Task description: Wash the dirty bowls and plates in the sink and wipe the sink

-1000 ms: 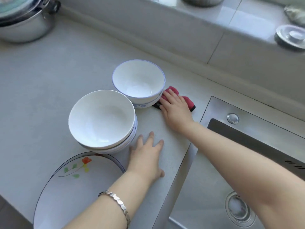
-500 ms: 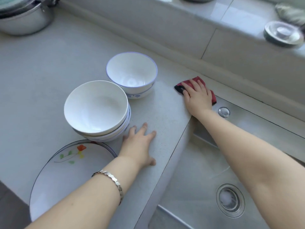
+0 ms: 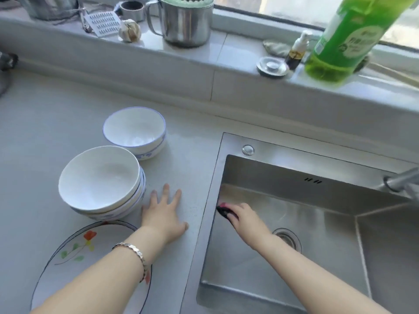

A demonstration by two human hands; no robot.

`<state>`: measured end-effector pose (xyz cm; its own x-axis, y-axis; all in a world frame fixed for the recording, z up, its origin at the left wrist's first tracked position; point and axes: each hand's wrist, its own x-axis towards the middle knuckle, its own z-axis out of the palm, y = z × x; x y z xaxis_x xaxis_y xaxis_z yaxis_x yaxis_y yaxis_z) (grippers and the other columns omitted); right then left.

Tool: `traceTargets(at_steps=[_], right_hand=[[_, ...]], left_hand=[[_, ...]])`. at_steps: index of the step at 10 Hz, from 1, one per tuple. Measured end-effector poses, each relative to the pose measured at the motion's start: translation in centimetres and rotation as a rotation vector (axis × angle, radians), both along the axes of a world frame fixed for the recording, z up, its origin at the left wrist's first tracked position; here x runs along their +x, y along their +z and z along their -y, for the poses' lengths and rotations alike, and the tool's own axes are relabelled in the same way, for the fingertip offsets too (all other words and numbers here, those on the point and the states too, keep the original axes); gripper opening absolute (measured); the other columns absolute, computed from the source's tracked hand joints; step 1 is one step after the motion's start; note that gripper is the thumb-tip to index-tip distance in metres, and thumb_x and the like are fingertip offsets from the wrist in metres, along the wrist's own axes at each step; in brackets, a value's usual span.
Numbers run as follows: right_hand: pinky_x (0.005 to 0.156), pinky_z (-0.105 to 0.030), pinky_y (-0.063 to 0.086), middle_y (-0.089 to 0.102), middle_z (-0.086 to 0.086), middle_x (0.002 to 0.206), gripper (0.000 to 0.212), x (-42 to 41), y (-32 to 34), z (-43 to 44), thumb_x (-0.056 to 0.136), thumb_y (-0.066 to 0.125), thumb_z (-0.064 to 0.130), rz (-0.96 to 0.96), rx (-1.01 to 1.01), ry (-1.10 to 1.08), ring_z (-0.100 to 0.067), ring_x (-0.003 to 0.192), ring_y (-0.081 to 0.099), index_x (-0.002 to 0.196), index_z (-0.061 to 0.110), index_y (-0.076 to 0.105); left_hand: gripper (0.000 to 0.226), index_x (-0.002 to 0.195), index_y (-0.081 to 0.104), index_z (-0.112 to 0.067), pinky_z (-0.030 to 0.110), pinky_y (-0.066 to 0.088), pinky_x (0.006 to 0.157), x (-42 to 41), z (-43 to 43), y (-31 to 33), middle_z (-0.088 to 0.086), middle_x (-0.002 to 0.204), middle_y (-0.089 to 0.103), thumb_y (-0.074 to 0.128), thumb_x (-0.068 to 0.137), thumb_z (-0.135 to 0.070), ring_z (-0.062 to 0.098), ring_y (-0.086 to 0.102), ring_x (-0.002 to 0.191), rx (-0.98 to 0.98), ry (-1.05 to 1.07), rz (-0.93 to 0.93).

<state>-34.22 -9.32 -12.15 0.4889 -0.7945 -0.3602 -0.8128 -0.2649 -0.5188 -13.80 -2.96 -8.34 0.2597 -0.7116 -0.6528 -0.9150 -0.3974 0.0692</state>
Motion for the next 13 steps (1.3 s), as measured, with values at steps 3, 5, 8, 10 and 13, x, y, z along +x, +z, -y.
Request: traceTargets(at_steps=[3, 5, 8, 10, 13], right_hand=[[0.076, -0.028, 0.047, 0.050, -0.005, 0.114, 0.033, -11.1, 9.5, -0.3, 0.082, 0.053, 0.025, -0.103, 0.131, -0.478, -0.021, 0.081, 0.057, 0.115, 0.018, 0.051], [0.077, -0.023, 0.039, 0.044, -0.010, 0.123, 0.047, -15.8, 17.7, 7.8, 0.079, 0.061, 0.022, 0.001, -0.049, -0.596, -0.022, 0.094, 0.051, 0.123, 0.014, 0.047], [0.077, -0.036, 0.042, 0.042, -0.013, 0.125, 0.039, -17.6, 23.8, 26.8, 0.090, 0.049, 0.007, 0.006, -0.547, -0.579, -0.030, 0.104, 0.050, 0.129, 0.009, 0.044], [0.095, -0.041, 0.037, 0.041, -0.016, 0.133, 0.046, -19.8, 19.9, 33.9, 0.095, 0.049, 0.029, -0.118, -0.365, -0.628, -0.032, 0.119, 0.044, 0.133, 0.008, 0.035], [0.089, -0.029, 0.038, 0.056, -0.003, 0.120, 0.028, -19.7, 22.2, 30.2, 0.092, 0.043, 0.018, -0.457, -0.340, -0.495, -0.022, 0.114, 0.050, 0.117, 0.016, 0.055]], left_hand=[[0.027, 0.118, 0.051, -0.017, 0.030, 0.041, 0.082, -7.2, 5.7, 7.1, 0.004, 0.119, 0.056, 0.038, 0.095, -0.023, 0.026, 0.055, 0.109, -0.083, -0.326, 0.039], [0.028, 0.115, 0.056, -0.015, 0.027, 0.037, 0.076, -15.9, 12.9, 13.1, 0.004, 0.117, 0.056, 0.041, 0.093, -0.025, 0.025, 0.056, 0.099, -0.230, -0.355, -0.034], [0.026, 0.111, 0.056, -0.019, 0.030, 0.041, 0.081, -22.0, 24.3, 18.0, 0.002, 0.118, 0.059, 0.039, 0.092, -0.027, 0.025, 0.056, 0.107, -0.389, -0.333, -0.022], [0.029, 0.115, 0.054, -0.018, 0.031, 0.041, 0.086, -22.6, 28.9, 16.5, 0.003, 0.122, 0.057, 0.038, 0.092, -0.024, 0.026, 0.055, 0.111, -0.366, -0.336, 0.036], [0.029, 0.117, 0.053, -0.019, 0.030, 0.041, 0.085, -23.8, 28.7, 19.1, 0.001, 0.124, 0.056, 0.039, 0.093, -0.024, 0.024, 0.054, 0.112, -0.397, -0.345, 0.063]])
